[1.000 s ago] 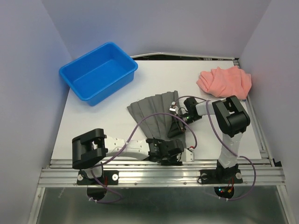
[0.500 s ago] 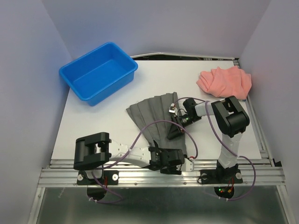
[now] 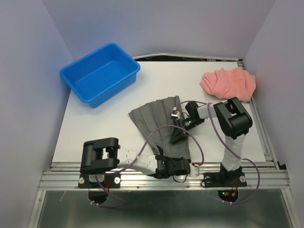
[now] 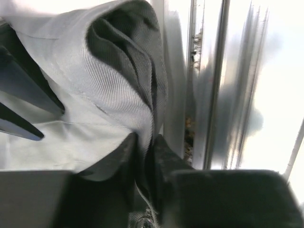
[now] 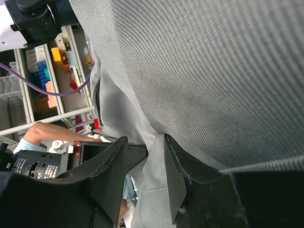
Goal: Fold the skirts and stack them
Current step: Fold the skirt
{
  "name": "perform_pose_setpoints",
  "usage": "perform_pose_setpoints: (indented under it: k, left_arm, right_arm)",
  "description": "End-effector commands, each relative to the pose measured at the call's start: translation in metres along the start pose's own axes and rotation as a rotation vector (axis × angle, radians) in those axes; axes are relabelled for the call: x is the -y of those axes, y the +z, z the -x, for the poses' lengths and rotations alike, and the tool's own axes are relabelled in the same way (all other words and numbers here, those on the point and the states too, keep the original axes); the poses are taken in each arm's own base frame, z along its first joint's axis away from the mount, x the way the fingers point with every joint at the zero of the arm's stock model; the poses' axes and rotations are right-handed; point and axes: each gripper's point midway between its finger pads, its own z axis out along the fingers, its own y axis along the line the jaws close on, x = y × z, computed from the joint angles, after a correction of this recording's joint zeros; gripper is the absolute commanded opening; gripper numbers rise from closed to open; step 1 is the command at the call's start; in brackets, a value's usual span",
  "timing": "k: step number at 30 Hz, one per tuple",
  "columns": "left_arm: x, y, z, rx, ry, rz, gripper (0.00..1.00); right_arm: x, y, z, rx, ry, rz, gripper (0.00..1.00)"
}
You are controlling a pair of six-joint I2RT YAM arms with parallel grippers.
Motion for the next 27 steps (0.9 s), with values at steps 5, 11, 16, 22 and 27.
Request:
perform_pose_setpoints:
  k: [5,11,16,22,27]
  left_arm:
    - [0.0,-0.039,0.012,0.032,-0.033,-0.12,0.04]
    - [-0.007,-0.074,0.036,0.126,-0.113,-0.305,0.0]
    - [-0.005,-0.11,0.054,0.236,-0.133,-0.492,0.0]
    - [-0.002,-0.129,0.057,0.247,-0.17,-0.607,0.0]
    - [-0.022,-0.138,0.059,0.258,-0.257,-0.678,0.0]
  right_arm:
    - [0.033,0.002,-0.001,-0.025,-0.067,-0.163,0.41]
    - [-0.015,-0.02,0.034,0.066,-0.236,-0.156,0.45]
    - [-0.059,-0.041,0.089,0.149,-0.368,-0.127,0.51]
    - [-0.069,-0.047,0.156,0.197,-0.465,-0.127,0.55]
    - [-0.011,-0.034,0.188,0.183,-0.421,-0.217,0.56]
